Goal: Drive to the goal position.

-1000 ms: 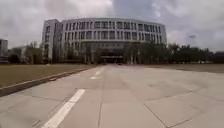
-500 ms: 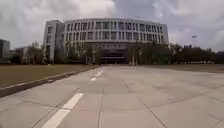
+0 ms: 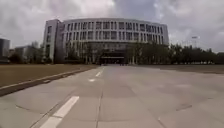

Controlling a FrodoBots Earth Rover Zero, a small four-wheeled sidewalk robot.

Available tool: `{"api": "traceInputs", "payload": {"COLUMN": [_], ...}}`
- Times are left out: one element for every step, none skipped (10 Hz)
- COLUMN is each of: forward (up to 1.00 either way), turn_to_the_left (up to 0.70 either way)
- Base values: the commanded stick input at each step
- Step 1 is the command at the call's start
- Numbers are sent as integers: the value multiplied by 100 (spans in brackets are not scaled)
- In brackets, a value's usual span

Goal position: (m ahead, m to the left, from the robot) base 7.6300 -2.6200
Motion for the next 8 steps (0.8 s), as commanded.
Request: {"api": "traceInputs", "payload": {"forward": [50, 50, 50, 50, 50, 50, 50, 50], "turn_to_the_left": [-2, -2, -2, -2, -2, -2, -2, -2]}}
